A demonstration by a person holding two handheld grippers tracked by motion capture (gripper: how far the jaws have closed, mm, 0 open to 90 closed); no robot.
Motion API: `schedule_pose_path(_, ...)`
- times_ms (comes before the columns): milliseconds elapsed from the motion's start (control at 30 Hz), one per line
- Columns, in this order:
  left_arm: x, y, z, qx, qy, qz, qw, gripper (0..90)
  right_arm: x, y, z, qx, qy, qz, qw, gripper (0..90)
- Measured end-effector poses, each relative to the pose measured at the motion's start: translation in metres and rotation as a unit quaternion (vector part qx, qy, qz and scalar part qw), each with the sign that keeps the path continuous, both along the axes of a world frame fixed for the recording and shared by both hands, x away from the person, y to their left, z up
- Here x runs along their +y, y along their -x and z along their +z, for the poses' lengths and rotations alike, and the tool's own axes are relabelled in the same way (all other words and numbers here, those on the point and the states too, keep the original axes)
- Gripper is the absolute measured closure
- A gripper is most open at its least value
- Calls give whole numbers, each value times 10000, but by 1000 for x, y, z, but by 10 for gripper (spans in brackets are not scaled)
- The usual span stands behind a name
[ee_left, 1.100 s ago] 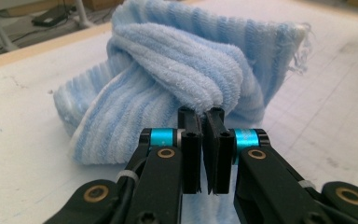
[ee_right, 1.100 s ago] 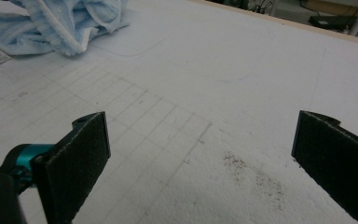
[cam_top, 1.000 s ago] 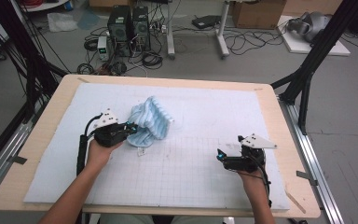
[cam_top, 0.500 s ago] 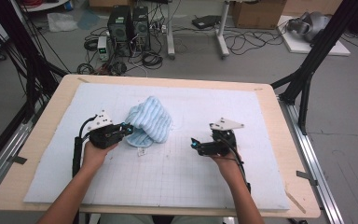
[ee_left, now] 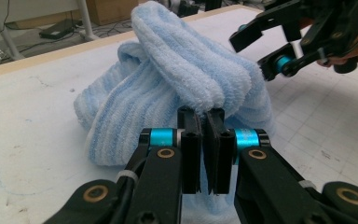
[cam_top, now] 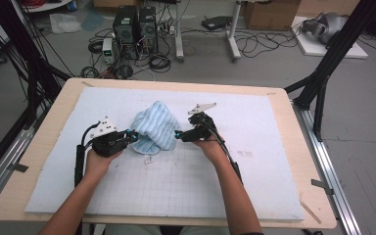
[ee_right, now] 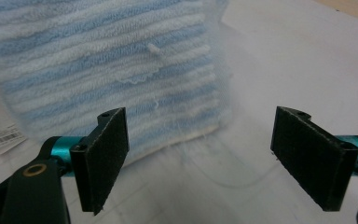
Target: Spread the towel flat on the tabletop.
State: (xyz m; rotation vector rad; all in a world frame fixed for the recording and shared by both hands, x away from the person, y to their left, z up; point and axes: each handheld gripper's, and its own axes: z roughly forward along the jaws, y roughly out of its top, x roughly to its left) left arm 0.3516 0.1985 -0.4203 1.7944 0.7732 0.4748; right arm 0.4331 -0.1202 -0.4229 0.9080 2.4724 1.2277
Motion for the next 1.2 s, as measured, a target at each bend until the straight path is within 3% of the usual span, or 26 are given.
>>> schedule_pose_path(67,0,0,0,3,-2,4,10000,853,11,-6,-2,-76,283,99,9995,182)
schedule_pose_path(100,0,0,0,8,3,2,10000,853,15,-9,-5,-131,310,164,9993,182)
schedule_pose_path(200,0,0,0,28,-1,-12,10000,852,27,-16,-14,20,548,230,9982,205)
schedule_pose_path(267,0,0,0,28,-6,-10,10000,852,33,-17,-18,94,599,296,9977,287)
schedule_pose_path(367,0,0,-1,31,-18,-10,10000,852,39,-18,-20,25,764,337,9965,383)
schedule_pose_path(433,0,0,-1,45,0,-1,10000,852,38,-19,-17,82,763,371,9964,534)
schedule_pose_path(467,-1,0,-1,49,4,-2,10000,851,39,-20,-17,102,774,398,9962,562)
schedule_pose_path(567,0,0,-2,57,-3,4,10000,850,43,-18,-16,55,843,597,9946,805)
schedule_pose_path(700,2,0,-3,82,11,76,9999,829,44,-11,-11,-20,1172,566,9915,826)
schedule_pose_path(767,4,-1,-4,133,51,106,9998,806,35,-6,-6,-87,1171,472,9920,826)
schedule_pose_path(933,4,-1,-4,149,82,227,9996,732,-5,5,6,-41,882,50,9961,827)
schedule_pose_path(1067,6,-2,-5,206,124,368,9990,601,-36,15,15,-69,767,-250,9967,827)
schedule_pose_path(1200,5,-4,-7,261,123,391,9988,551,-63,27,20,-98,677,-595,9959,827)
